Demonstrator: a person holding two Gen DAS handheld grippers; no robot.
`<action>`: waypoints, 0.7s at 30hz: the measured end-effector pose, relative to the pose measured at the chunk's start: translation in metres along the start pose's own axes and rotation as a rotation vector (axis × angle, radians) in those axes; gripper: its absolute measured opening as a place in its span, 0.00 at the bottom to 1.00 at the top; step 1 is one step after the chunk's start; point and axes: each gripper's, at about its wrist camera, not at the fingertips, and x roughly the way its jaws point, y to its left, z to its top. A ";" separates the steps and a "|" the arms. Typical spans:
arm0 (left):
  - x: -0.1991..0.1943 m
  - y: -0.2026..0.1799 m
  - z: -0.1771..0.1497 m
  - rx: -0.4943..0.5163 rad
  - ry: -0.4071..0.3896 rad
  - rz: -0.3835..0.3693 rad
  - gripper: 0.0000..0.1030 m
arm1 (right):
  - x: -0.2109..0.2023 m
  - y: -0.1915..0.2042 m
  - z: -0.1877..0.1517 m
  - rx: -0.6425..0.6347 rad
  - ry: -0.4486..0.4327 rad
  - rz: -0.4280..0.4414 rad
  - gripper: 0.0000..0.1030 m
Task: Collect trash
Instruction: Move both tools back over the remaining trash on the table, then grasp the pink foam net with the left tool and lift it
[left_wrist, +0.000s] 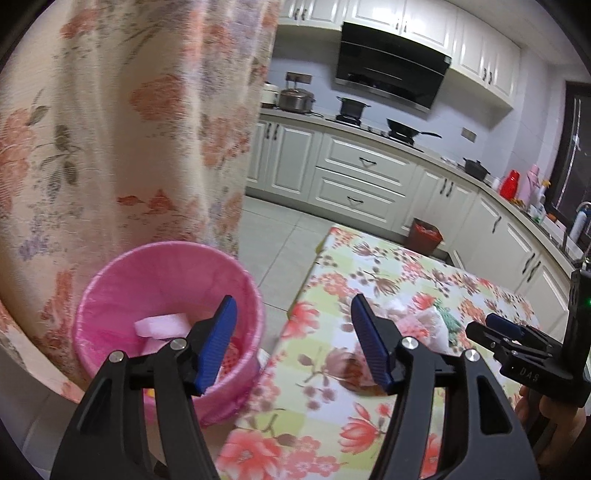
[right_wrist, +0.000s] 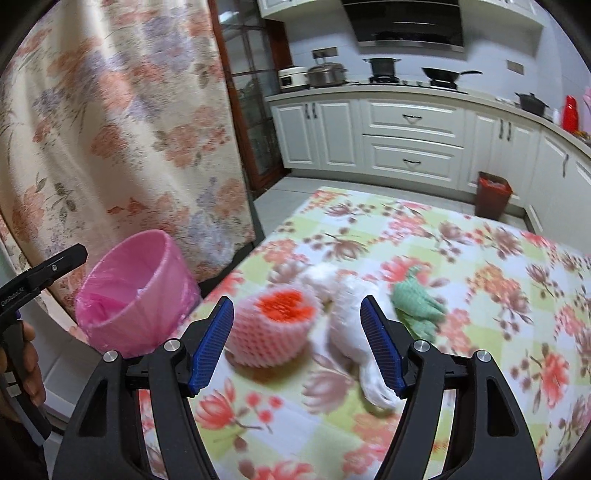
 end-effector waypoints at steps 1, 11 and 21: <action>0.001 -0.004 -0.001 0.004 0.003 -0.005 0.60 | -0.001 -0.004 -0.002 0.005 0.001 -0.005 0.66; 0.019 -0.041 -0.013 0.054 0.055 -0.070 0.60 | -0.010 -0.041 -0.020 0.059 0.015 -0.037 0.69; 0.044 -0.071 -0.025 0.093 0.112 -0.112 0.60 | -0.002 -0.065 -0.032 0.095 0.040 -0.050 0.69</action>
